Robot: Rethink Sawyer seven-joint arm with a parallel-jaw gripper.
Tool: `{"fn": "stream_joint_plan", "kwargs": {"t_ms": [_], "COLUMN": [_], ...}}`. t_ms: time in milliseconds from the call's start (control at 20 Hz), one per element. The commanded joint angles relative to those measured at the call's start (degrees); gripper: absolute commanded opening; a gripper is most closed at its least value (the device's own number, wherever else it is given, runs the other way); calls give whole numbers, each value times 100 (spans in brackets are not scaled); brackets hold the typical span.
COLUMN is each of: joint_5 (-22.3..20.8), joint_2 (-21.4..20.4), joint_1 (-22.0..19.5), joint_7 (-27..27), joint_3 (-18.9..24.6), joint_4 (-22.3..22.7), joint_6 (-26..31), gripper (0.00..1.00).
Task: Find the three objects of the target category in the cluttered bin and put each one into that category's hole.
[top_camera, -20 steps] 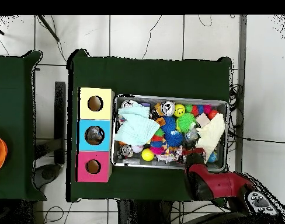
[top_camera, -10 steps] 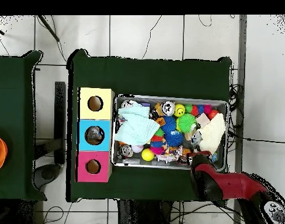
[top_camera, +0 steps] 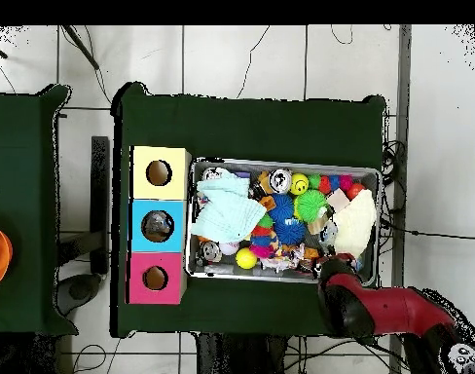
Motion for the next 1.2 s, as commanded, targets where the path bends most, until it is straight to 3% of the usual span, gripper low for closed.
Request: {"fn": "stream_joint_plan", "kwargs": {"t_ms": [50, 300, 750, 1000, 1200], "joint_5": [109, 292, 752, 1123, 1515], "joint_2": [-227, -305, -557, -594, -852], "joint_1": [116, 485, 858, 1436, 1569], "joint_7": [159, 425, 524, 911, 851], "joint_3": [614, 298, 100, -320, -283], "joint_4": [117, 49, 56, -8, 101], "joint_6": [492, 557, 948, 1071, 1438], "gripper": [0, 0, 0, 0, 0]}}
